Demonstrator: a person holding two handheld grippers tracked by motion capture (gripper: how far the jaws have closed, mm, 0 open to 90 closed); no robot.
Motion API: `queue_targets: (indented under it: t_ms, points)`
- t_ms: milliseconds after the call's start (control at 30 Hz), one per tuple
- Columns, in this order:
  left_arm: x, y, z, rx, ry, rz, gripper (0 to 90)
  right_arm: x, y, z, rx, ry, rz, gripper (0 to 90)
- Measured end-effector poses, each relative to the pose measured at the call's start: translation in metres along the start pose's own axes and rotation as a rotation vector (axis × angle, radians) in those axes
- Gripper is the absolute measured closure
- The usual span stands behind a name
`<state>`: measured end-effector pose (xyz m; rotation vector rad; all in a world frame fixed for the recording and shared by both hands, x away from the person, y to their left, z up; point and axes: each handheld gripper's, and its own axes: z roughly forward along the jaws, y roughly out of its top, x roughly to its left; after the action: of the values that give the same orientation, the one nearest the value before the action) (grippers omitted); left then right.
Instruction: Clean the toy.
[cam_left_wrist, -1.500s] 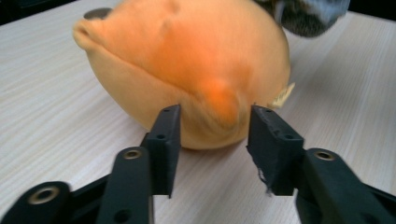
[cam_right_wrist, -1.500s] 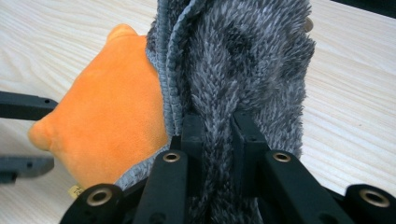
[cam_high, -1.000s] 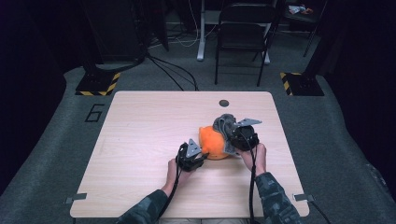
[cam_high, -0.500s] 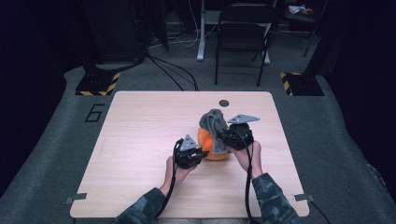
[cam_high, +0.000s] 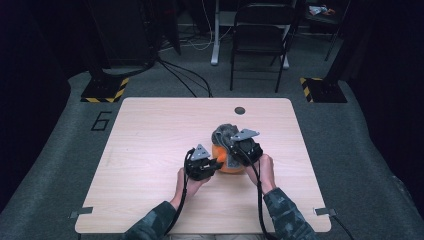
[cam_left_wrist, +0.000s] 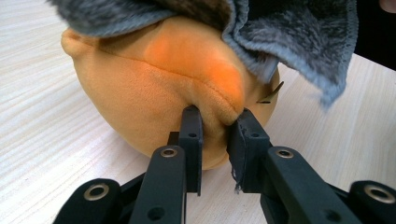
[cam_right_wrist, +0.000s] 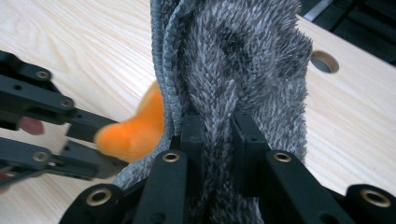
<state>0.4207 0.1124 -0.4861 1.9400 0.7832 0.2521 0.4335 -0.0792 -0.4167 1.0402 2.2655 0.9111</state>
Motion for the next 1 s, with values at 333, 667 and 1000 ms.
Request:
queue_targets:
  t_ms: [333,667,1000]
  points:
    - [0.002,-0.001,0.001,-0.003,-0.004,-0.014,75.3,-0.031,-0.018,0.006,0.048,-0.059,0.088,76.7]
    - [0.004,-0.002,0.001,-0.002,-0.004,-0.01,75.0,-0.065,-0.05,0.026,0.148,-0.07,0.213,76.6]
    - [0.007,-0.004,0.0,-0.007,-0.009,-0.033,75.0,-0.08,-0.063,0.036,0.199,-0.05,0.25,76.6]
